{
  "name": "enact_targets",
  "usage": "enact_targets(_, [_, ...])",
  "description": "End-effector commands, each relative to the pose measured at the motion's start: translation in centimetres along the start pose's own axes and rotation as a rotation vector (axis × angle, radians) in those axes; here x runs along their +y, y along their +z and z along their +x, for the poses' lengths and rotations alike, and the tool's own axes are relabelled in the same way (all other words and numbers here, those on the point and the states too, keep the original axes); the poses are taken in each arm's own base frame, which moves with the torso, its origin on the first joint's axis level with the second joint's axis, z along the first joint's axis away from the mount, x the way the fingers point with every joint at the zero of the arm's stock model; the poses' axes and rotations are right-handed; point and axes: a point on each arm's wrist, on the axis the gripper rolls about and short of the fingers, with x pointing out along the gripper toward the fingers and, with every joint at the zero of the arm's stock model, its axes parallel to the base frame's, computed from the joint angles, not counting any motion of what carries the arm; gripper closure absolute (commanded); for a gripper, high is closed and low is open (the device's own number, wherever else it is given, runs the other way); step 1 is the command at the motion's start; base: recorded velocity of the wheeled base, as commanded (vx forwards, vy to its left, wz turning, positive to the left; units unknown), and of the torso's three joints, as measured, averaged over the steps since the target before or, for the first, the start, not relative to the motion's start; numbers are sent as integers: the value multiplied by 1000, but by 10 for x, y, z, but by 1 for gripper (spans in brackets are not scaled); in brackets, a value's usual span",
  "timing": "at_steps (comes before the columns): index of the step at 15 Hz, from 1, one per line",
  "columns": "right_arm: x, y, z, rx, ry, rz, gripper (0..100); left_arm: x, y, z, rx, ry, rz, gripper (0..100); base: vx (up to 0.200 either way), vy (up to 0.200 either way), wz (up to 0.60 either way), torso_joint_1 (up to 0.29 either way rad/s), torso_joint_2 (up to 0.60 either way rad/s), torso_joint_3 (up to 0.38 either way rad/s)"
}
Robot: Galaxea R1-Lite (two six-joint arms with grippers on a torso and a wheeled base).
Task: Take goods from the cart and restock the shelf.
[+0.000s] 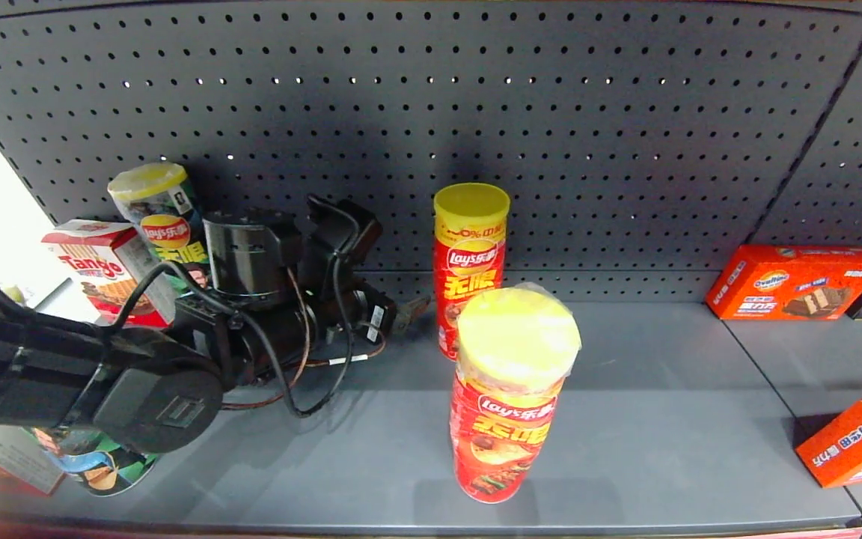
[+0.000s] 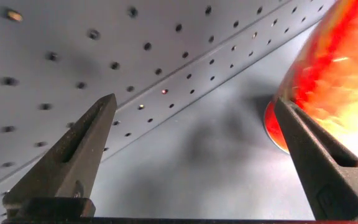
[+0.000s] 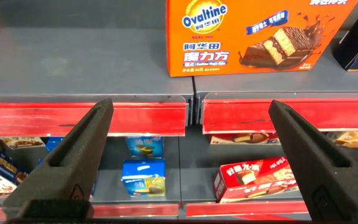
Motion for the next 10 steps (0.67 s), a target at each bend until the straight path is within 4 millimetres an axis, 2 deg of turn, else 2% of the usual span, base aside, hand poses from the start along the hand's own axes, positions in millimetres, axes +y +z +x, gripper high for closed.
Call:
enact_targets(1, [0,0,0,0,-1,-1,0,5,21,-29,-69,19,-4,0,0,0,0,0,0,0])
enact_targets(6, [0,0,0,0,-1,-1,0,-1,55,-78,-196,33,-1,0,0,0,0,0,0,0])
enact_targets(10, [0,0,0,0,-1,0,0,-1,62,-127,-270,46,-11,0,0,0,0,0,0,0])
